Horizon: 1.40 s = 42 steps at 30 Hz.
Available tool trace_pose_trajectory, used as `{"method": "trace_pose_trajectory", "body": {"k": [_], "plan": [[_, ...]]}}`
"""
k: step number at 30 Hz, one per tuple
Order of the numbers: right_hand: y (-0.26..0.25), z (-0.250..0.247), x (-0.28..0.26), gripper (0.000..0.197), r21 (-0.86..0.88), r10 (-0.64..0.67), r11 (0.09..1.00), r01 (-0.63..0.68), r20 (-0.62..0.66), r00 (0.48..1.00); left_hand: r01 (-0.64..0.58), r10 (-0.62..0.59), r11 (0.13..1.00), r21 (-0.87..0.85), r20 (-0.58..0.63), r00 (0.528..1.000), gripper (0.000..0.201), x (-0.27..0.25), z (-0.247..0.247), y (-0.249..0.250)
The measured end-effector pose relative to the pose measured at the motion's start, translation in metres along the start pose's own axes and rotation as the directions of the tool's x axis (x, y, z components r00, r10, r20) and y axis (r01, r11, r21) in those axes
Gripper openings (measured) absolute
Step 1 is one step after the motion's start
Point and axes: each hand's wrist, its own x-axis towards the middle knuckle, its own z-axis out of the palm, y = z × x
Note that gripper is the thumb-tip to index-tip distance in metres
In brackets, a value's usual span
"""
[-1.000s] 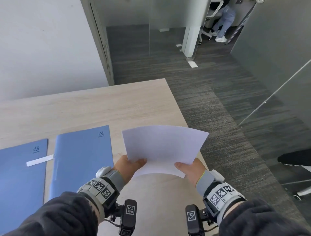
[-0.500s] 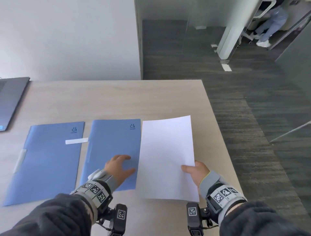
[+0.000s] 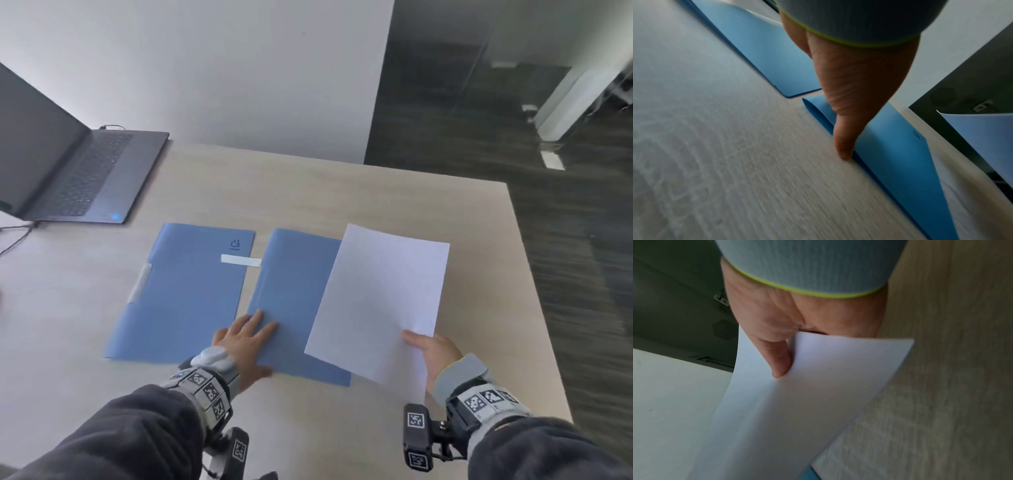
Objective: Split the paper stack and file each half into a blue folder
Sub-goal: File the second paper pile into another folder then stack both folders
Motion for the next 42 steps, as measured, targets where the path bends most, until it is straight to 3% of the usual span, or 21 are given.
{"method": "trace_pose_trajectory", "body": {"k": [4,8,10,14,19,22,28,30,37,42], "plan": [[-0.005,0.005,0.005,0.025,0.134,0.007,0.991,0.001,-0.062,0.998,-0.007,0.009,1.0,-0.02,0.081,0.997,0.072,0.003,-0.011,0.007],[0.003,-0.009,0.029,0.061,0.241,0.002,0.97,0.042,-0.179,0.984,0.099,-0.093,0.985,-0.143,0.052,0.994,0.084,-0.003,-0.021,0.008],[0.006,-0.014,0.036,0.057,0.272,-0.002,0.961,0.056,-0.195,0.981,0.171,-0.174,0.937,-0.305,0.019,0.985,0.086,-0.008,-0.024,-0.002],[-0.01,-0.001,0.007,0.021,0.116,-0.023,0.992,0.044,-0.18,0.983,0.272,-0.285,0.853,-0.446,0.041,0.958,0.071,-0.01,-0.024,-0.013],[-0.01,0.039,0.013,0.025,-0.137,-0.075,0.988,0.067,-0.054,0.996,0.3,-0.374,0.748,-0.592,-0.003,0.927,0.012,-0.02,-0.027,-0.016],[-0.013,0.07,0.018,0.018,-0.246,-0.053,0.968,0.055,0.015,0.998,0.316,-0.4,0.687,-0.654,0.022,0.916,0.034,-0.025,-0.025,-0.021],[-0.024,0.119,0.022,0.012,-0.331,-0.083,0.937,0.11,0.096,0.992,0.354,-0.417,0.519,-0.778,0.131,0.9,0.012,-0.017,-0.014,-0.038],[-0.023,0.129,0.025,0.015,-0.332,-0.079,0.937,0.109,0.103,0.992,0.342,-0.404,0.491,-0.801,0.139,0.904,0.015,-0.016,-0.01,-0.046],[-0.024,0.152,0.025,0.018,-0.358,-0.097,0.926,0.123,0.092,0.991,0.303,-0.369,0.532,-0.79,0.105,0.923,0.015,-0.026,-0.014,-0.05],[-0.023,0.159,0.028,0.015,-0.364,-0.09,0.924,0.121,0.101,0.991,0.275,-0.358,0.511,-0.815,0.089,0.929,0.028,-0.028,-0.015,-0.052]]}}
